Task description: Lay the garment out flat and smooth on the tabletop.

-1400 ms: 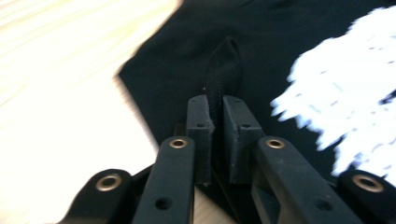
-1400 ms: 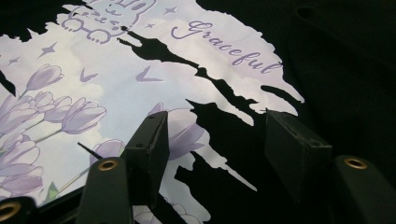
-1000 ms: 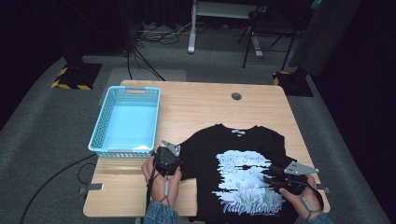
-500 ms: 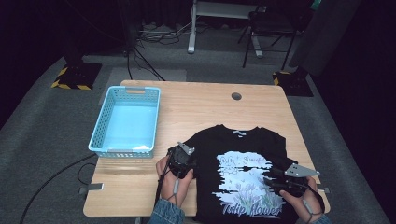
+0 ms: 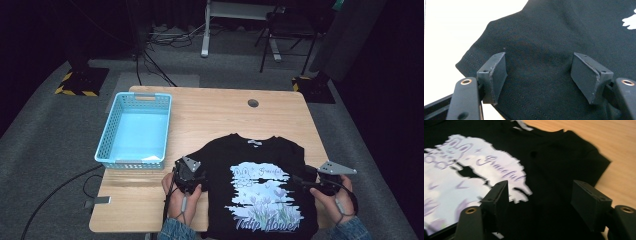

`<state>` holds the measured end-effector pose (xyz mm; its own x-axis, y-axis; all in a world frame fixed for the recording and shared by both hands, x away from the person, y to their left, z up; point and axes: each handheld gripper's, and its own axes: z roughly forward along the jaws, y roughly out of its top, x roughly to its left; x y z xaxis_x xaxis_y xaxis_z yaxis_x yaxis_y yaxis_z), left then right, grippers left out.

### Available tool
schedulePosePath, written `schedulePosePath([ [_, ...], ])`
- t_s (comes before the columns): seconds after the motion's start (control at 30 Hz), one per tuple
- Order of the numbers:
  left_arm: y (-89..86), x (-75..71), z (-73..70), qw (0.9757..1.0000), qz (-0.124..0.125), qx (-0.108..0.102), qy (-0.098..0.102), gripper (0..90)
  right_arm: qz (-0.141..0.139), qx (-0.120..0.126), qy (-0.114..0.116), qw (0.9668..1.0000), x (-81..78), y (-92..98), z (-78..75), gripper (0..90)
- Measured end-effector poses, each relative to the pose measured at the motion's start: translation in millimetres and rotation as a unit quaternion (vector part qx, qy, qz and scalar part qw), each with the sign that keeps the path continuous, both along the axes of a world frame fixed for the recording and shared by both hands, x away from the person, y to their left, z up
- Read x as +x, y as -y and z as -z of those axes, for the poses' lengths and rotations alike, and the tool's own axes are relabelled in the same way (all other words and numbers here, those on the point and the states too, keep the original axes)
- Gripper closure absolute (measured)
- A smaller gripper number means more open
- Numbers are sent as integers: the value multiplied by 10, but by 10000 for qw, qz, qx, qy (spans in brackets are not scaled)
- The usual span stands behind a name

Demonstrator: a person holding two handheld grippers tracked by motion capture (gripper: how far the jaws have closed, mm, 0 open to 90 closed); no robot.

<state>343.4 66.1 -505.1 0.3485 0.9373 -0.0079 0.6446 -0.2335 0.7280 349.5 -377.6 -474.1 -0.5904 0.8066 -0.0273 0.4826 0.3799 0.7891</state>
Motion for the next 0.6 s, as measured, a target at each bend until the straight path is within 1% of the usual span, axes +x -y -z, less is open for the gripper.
schedulePosePath([
  [0.03, -1, 0, 0, 10000, 0, 0, 0, 293, 4, -82, 13, 10000, 46, -6, -9, 288],
  [0.1, 0, -1, 0, 10000, 3, 8, -7, 293, -83, -262, 14, 9996, 145, -61, 3, 278],
  [0.17, 1, -1, 0, 10000, 2, 5, -4, 292, -215, -391, -92, 9990, 251, -136, 51, 285],
  [0.23, 0, -1, 0, 10000, 5, 7, -6, 292, -312, -574, -301, 9974, 350, -199, 113, 314],
  [0.27, 1, -1, 0, 10000, 6, 8, -7, 292, -347, -665, -368, 9965, 386, -217, 136, 369],
  [0.3, 0, -1, 0, 10000, 5, 8, -7, 292, -378, -730, -442, 9956, 403, -232, 151, 481],
  [0.33, 0, -1, 0, 10000, 5, 8, -7, 292, -422, -806, -461, 9948, 405, -235, 153, 571],
  [0.37, 0, -1, 0, 10000, 6, 8, -7, 292, -410, -829, -439, 9947, 396, -235, 141, 672],
  [0.43, 0, 0, 0, 10000, 7, 8, -4, 292, -390, -939, -369, 9941, 356, -217, 89, 796],
  [0.47, 1, 0, 0, 10000, 4, 6, -3, 292, -367, -970, -317, 9941, 334, -198, 59, 827],
  [0.5, 0, 0, 0, 10000, 7, 8, -8, 292, -321, -991, -253, 9942, 310, -172, 28, 837],
  [0.6, 0, 0, 0, 10000, 5, 7, -7, 292, -75, -963, -76, 9953, 231, -51, -64, 845],
])
